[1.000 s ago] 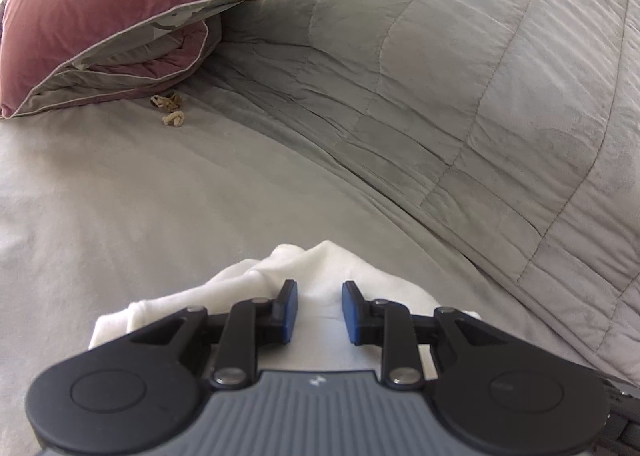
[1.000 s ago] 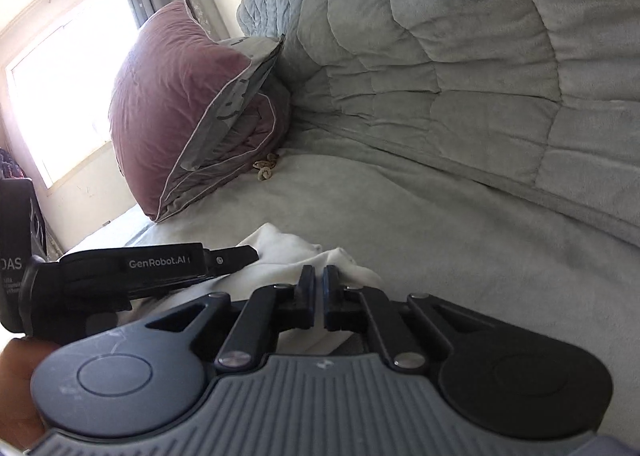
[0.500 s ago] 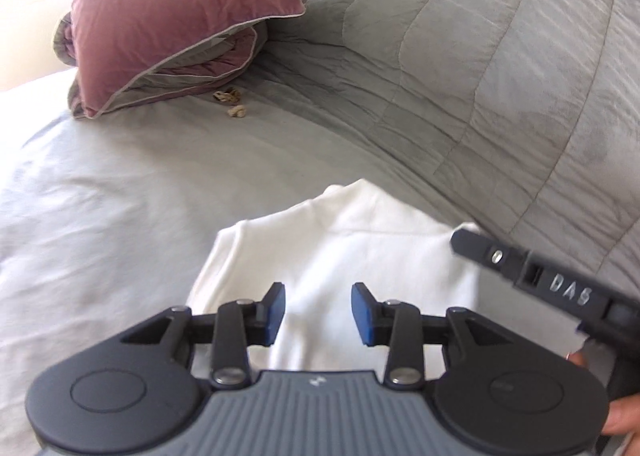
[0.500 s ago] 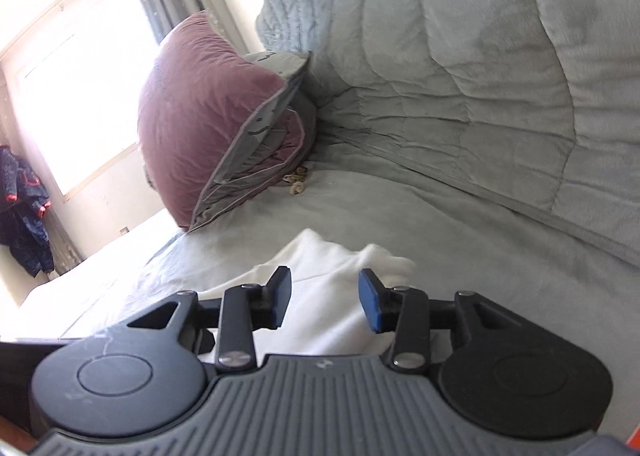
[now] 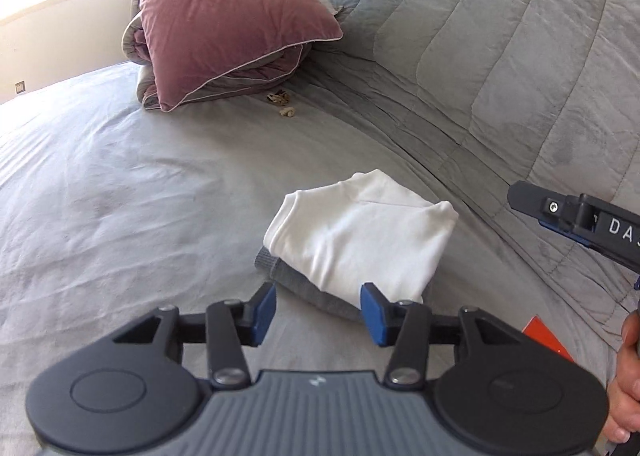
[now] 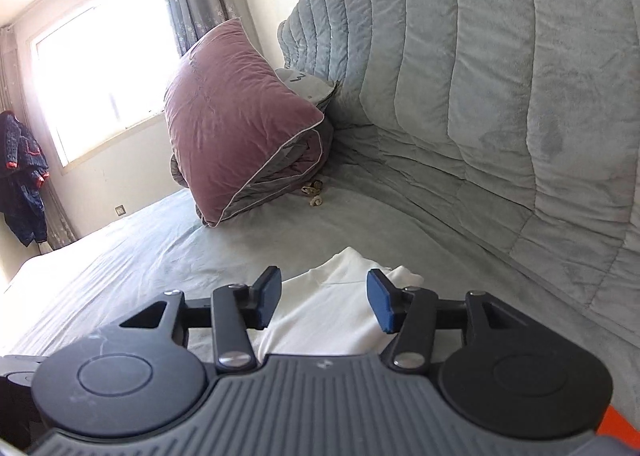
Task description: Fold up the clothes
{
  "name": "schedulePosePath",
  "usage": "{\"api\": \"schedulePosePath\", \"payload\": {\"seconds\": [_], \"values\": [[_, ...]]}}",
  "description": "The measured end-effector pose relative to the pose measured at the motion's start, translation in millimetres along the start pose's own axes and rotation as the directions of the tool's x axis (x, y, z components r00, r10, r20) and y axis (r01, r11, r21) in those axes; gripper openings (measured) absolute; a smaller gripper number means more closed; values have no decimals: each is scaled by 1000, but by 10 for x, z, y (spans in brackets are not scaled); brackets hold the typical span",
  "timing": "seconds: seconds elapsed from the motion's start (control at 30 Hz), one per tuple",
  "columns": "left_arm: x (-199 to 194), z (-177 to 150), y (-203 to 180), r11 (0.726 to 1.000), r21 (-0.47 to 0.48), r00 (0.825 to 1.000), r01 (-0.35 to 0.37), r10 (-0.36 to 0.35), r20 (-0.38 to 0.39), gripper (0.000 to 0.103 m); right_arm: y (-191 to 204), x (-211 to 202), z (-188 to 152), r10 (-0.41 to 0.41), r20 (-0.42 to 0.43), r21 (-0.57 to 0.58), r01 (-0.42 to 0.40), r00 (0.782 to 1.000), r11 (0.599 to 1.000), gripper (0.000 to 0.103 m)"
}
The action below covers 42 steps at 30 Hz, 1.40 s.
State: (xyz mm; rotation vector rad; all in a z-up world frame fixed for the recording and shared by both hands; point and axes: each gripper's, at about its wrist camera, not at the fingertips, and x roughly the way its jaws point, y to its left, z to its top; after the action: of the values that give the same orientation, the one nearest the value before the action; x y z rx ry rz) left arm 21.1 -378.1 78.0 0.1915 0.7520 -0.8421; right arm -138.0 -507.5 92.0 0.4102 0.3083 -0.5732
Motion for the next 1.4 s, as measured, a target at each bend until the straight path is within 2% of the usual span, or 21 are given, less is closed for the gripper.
{"api": "schedulePosePath", "payload": {"seconds": [0.07, 0.33, 0.5, 0.57, 0.87, 1.07, 1.4], "values": [[-191, -46, -17, 1000, 5, 1000, -17, 16, 13, 58, 80, -161, 25, -9, 0, -9, 9, 1000, 1000, 58], [-821, -262, -15, 998, 9, 996, -66, 66, 53, 77, 338, -702, 38, -30, -2, -36, 30, 1000, 999, 70], [-1146, -428, -6, 995, 18, 992, -99, 97, 80, 96, 473, -964, -37, -45, 4, -61, 45, 999, 997, 87], [-1255, -498, -6, 994, 17, 991, -108, 106, 86, 100, 531, -1074, -82, -51, 11, -74, 51, 999, 996, 102], [-1586, -803, -102, 987, 44, 985, -156, 152, 84, 102, 650, -1418, -240, -83, 3, -70, 83, 997, 994, 103], [-1707, -984, -64, 979, 42, 978, -198, 194, 72, 102, 680, -1546, -381, -100, -40, -58, 98, 994, 994, 103], [-1939, -1327, 44, 972, -22, 971, -232, 233, 55, 102, 788, -1814, -749, -135, -40, -26, 134, 990, 991, 103]]}}
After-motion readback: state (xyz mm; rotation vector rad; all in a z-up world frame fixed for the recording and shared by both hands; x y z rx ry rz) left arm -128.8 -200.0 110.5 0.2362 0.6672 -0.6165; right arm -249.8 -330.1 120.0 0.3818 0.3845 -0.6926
